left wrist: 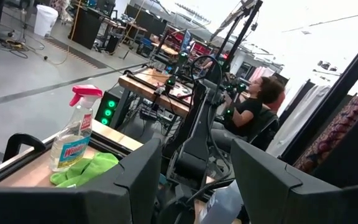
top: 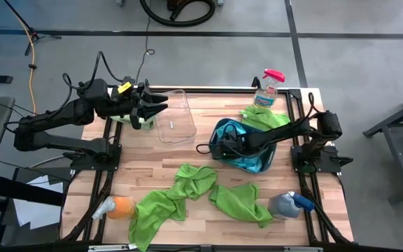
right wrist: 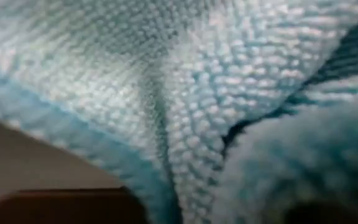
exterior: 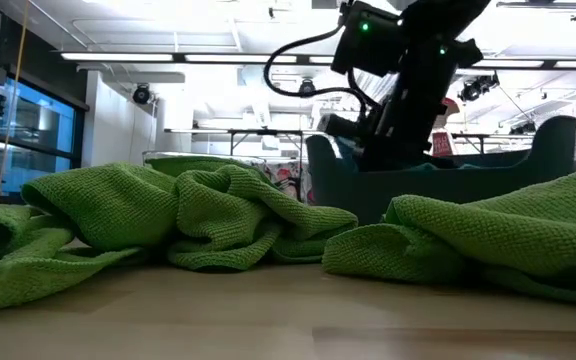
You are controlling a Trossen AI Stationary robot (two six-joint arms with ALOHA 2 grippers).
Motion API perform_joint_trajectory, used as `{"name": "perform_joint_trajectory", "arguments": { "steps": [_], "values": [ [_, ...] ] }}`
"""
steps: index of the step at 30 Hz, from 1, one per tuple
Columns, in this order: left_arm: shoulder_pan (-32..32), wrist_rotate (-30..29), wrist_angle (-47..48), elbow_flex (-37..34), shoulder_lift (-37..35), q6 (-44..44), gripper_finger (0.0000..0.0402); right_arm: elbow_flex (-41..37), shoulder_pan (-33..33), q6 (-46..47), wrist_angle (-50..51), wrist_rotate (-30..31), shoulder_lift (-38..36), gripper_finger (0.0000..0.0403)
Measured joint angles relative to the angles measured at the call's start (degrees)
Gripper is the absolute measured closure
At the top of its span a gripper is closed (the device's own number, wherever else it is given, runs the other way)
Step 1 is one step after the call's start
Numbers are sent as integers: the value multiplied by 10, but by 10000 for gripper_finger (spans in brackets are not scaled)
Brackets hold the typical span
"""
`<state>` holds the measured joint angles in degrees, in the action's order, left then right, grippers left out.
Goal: Sort microfiber towel by color & place in baskets
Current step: Put the blue towel into the blue bin
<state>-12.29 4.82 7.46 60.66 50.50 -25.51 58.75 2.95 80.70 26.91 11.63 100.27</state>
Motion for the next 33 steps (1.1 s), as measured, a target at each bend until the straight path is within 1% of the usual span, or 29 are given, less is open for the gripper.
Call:
{"name": "perform_joint_trajectory", "arguments": {
  "steps": [6, 8, 11, 14, 25, 33],
  "values": [
    [0, 2, 0, 0, 0, -14, 218, 0, -1, -31, 23, -18, -30, 216],
    [0, 2, 0, 0, 0, -15, 218, -1, -1, -38, 32, -22, -45, 193],
    [0, 2, 0, 0, 0, -15, 218, -1, -1, -42, 51, -26, -72, 172],
    [0, 2, 0, 0, 0, -15, 218, -1, -1, -42, 72, -23, -104, 165],
    [0, 2, 0, 0, 0, -15, 218, -1, -22, -62, 174, 3, -219, 163],
    [0, 2, 0, 0, 0, -16, 218, -1, -37, -77, 206, 66, -299, 163]
  ]
}}
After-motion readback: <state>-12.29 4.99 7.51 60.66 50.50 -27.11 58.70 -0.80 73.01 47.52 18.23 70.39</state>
